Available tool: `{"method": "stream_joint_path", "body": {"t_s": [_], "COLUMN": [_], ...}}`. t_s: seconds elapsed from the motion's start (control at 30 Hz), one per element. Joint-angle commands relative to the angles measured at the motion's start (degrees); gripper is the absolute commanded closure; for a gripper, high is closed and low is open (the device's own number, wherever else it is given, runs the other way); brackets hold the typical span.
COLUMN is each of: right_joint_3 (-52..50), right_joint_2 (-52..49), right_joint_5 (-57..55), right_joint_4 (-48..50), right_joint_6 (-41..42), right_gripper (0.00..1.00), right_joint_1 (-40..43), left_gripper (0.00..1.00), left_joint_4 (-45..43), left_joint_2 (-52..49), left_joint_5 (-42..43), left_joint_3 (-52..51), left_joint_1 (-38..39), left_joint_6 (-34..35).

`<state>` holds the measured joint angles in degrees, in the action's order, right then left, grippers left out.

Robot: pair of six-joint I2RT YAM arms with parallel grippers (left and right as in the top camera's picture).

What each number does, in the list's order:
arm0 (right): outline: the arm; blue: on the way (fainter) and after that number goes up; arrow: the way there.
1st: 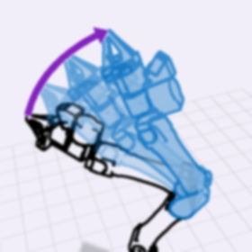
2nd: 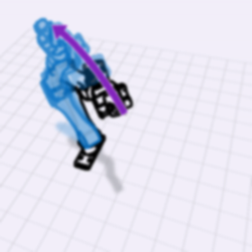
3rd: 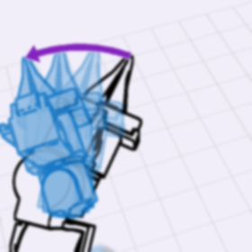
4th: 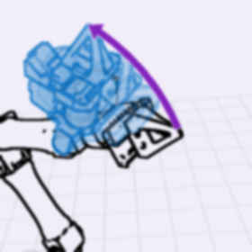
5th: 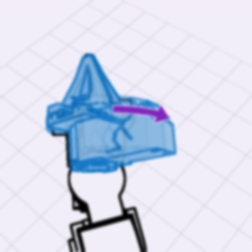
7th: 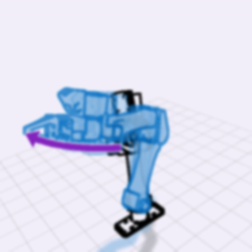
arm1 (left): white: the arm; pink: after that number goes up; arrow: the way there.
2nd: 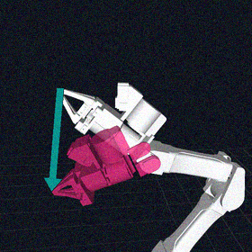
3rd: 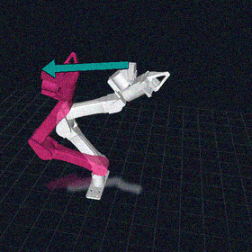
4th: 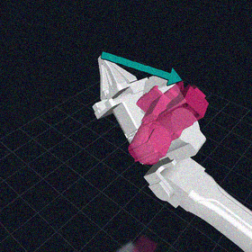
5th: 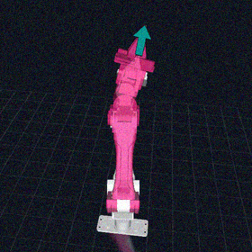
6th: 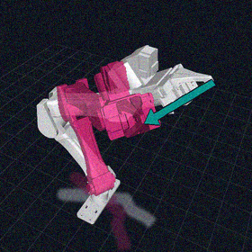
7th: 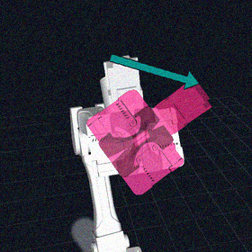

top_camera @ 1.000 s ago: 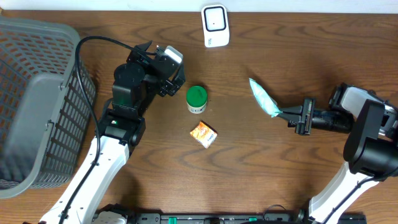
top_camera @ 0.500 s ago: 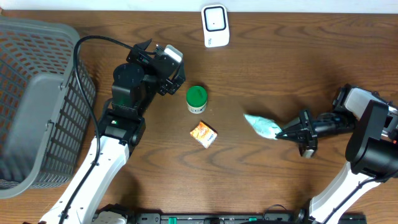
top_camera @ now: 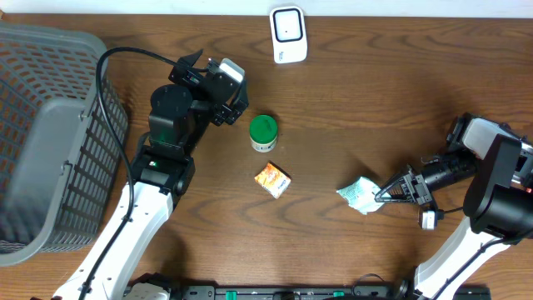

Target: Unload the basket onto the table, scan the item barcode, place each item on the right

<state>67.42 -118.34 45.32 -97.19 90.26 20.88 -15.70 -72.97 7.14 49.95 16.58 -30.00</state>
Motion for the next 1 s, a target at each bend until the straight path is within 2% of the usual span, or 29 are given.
{"method": "stream_joint_path", "body": {"t_s": [0.0,0.4,0.5,0.53,0.67,0.97], "right_joint_3": [0.3,0.3,0.3,0.3,0.3,0.4], "right_joint_2": [1.0,1.0,1.0,1.0,1.0,1.0], "right_joint_5": [0.0,0.1,1.3,2.4,11.0,21.6], "right_joint_4": [-0.4,-0.4,-0.4,-0.3,0.0,1.6], "right_joint_6": [-2.4,-3.1,-5.9,-8.4,-28.8,-53.0], "right_gripper": [0.98,0.99,0.99,0.98,0.98,0.99], "right_joint_1": [0.2,0.2,0.2,0.1,0.1,0.0], "left_gripper": [0.02,0.02,0.02,0.02,0.02,0.02], "left_joint_4": [-0.5,-0.5,-0.5,-0.4,-0.1,0.7], "left_joint_2": [0.8,1.3,1.3,1.3,1.3,1.3], "left_joint_5": [-0.7,-0.7,-0.7,-0.7,-0.7,-0.7], "left_joint_3": [0.5,0.5,0.5,0.5,0.5,0.5], "left_joint_1": [-0.3,-0.3,-0.3,-0.3,-0.3,-0.3], "left_joint_6": [0.3,0.3,0.3,0.3,0.3,0.3]}}
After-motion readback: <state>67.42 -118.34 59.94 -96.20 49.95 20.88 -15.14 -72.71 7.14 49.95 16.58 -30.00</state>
